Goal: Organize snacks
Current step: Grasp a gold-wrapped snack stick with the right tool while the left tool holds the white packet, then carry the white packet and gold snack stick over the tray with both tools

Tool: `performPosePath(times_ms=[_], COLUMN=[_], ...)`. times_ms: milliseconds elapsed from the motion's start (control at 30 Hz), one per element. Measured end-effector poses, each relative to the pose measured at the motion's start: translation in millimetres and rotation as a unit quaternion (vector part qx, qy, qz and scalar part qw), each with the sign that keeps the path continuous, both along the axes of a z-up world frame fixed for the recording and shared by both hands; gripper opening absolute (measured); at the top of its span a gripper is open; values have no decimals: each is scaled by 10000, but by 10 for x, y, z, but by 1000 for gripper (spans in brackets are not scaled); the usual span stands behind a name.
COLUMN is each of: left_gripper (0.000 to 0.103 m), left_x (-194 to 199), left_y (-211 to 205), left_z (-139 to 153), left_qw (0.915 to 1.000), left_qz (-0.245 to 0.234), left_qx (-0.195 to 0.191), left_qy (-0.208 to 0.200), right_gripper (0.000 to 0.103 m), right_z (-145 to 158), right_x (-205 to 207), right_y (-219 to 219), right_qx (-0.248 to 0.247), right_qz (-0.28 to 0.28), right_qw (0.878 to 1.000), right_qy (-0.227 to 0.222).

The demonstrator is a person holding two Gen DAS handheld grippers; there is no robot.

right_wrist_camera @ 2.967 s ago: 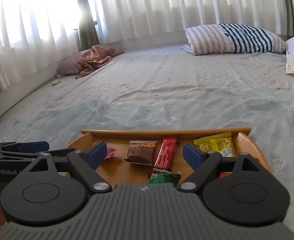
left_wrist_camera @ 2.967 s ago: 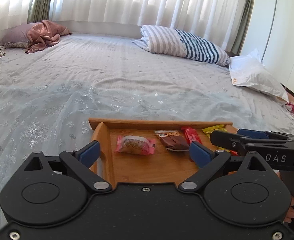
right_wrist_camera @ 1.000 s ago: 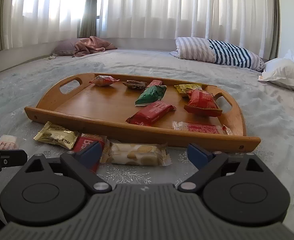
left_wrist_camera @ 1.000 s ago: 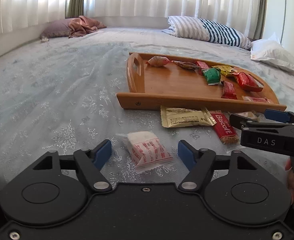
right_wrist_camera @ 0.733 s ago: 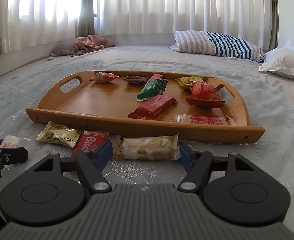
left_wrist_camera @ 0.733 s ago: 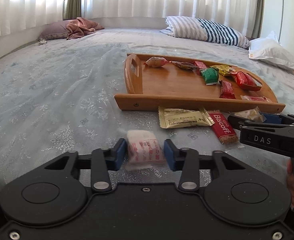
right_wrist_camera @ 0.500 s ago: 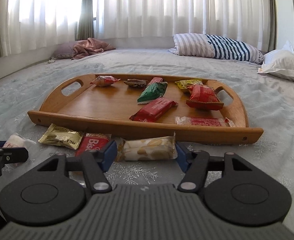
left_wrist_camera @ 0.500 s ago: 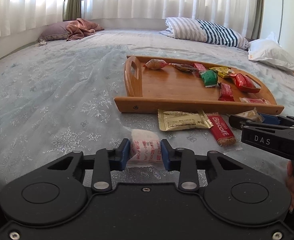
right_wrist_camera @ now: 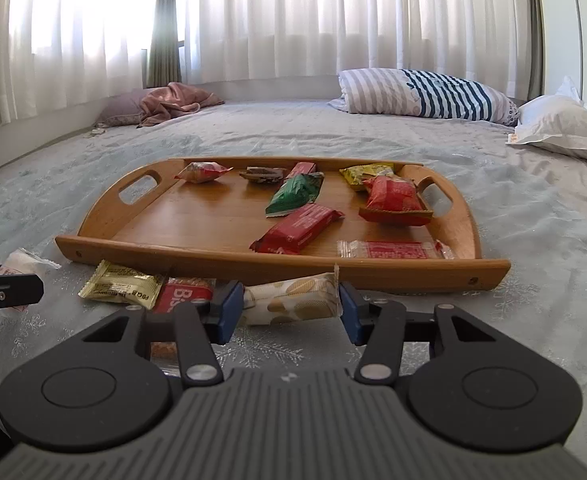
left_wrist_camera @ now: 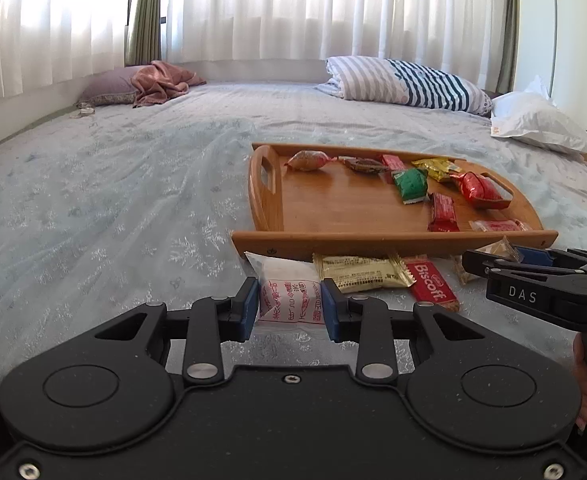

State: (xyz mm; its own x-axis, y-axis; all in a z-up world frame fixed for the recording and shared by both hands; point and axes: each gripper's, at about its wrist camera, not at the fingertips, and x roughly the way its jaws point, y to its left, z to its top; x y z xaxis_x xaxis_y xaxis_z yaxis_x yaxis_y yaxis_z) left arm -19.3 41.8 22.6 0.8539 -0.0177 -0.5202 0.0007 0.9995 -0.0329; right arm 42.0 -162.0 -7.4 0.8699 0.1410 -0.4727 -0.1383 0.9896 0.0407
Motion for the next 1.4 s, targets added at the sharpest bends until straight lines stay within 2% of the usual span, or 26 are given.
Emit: performPosePath(times_ms=[67,167,267,300,333,367,400,500,633,833,933,967,1133,1200,1400], left_gripper=[32,32,32,32,32,32,32,32,32,32,32,32,32,32,32], left_x=[-5,16,48,59,69,77,85,114,150,218,249,260,311,328,396], left_y=[-1,-9,-18,-20,-22,-26,-31,-42,-45,-33,-33,-35,-38,-38,-31], left_z=[35,70,87,91,94,95,97,92,73,65,66,68,97,110,155], left_qw=[10000,9999,9998,9998,9998,9998,9998,9998,9999,9998,9998,9998,9997,9996,9994], left_qz=[-13,-51,-73,-80,-76,-82,-90,-97,-115,-156,-162,-167,-188,-194,-223], left_qx=[-9,26,61,59,61,73,81,54,-13,-103,-100,-97,-121,-126,-157], left_qy=[-55,-109,-146,-144,-151,-156,-156,-140,-93,-56,-70,-76,-129,-156,-218], right_gripper=[37,37,49,60,66,79,83,85,85,85,68,56,42,21,19], right_z=[21,50,46,42,35,27,18,-17,-59,-67,-68,-65,-35,-28,20], right_x=[-7,17,12,3,-2,-10,-21,-7,36,98,119,119,107,102,49], right_y=[-26,-75,-76,-71,-62,-45,-25,63,137,179,173,177,214,218,194], right_qx=[5,78,-4,-28,-35,-55,-98,-346,-432,-322,-172,-141,-173,-184,-191], right_qz=[-107,-146,-192,-183,-135,-96,-77,-98,-341,-477,-402,-365,-223,-187,-129], right_qw=[9999,9999,9998,9998,9999,9999,9999,9994,9984,9980,9982,9982,9987,9986,9989], right_qy=[-6,33,-3,-14,-11,-18,-47,2,85,258,422,449,434,460,407])
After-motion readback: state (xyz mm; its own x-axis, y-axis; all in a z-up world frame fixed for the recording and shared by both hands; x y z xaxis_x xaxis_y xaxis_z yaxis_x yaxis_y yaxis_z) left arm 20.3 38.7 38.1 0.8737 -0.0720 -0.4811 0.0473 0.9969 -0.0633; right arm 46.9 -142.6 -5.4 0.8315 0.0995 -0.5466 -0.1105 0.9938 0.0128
